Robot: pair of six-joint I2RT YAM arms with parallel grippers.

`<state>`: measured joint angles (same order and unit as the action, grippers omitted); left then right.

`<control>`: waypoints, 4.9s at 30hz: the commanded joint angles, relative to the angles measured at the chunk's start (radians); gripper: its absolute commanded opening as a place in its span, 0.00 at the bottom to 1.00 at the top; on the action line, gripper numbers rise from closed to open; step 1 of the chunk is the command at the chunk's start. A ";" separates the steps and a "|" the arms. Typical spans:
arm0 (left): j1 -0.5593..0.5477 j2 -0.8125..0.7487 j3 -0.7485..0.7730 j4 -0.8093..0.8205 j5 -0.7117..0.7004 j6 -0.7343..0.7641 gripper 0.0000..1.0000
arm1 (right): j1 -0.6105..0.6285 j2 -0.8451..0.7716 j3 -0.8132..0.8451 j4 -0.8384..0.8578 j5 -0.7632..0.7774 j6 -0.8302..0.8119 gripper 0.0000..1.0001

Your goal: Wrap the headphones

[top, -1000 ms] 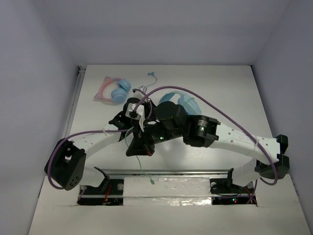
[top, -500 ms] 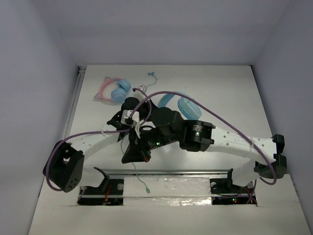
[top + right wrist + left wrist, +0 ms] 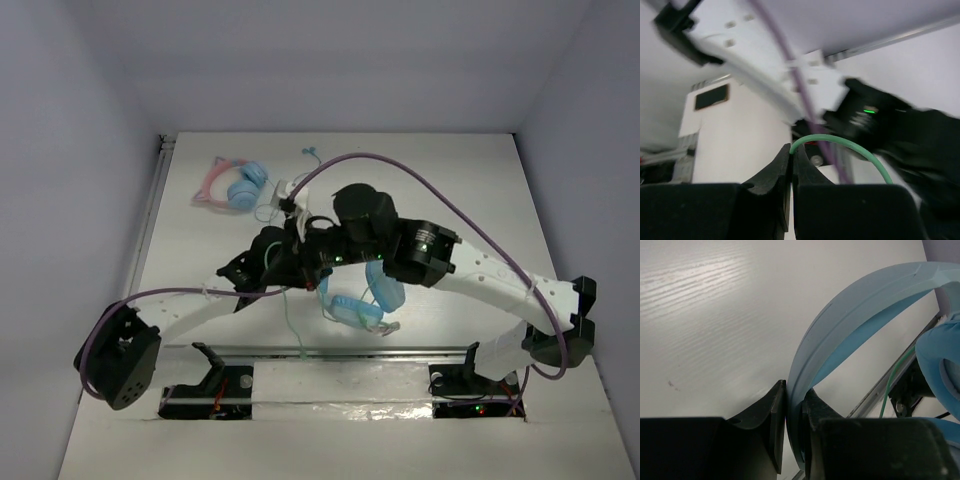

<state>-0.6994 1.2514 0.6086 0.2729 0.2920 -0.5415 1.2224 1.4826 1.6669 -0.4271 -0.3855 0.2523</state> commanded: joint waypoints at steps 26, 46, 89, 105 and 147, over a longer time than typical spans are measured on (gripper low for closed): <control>-0.140 -0.259 -0.210 0.100 0.107 -0.021 0.00 | -0.537 -0.435 -0.323 0.228 0.253 0.176 0.00; -0.140 -0.248 -0.027 -0.150 0.053 -0.028 0.00 | -0.567 -0.426 -0.671 0.485 1.048 0.415 0.18; -0.140 -0.211 0.646 -0.756 -0.027 0.169 0.00 | -0.860 -0.084 -0.855 1.065 -0.594 0.229 0.72; -0.140 -0.178 0.731 -0.776 0.056 0.186 0.00 | -0.822 -0.059 -0.871 1.196 -0.819 0.298 0.72; -0.055 -0.214 0.542 -0.761 -0.013 0.235 0.00 | -0.770 -0.580 -0.710 0.605 0.353 0.206 0.00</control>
<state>-0.7570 1.0519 1.1511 -0.5194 0.2733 -0.2951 0.4706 0.9367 0.9028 0.1814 -0.1188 0.4740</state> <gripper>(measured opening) 0.109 0.029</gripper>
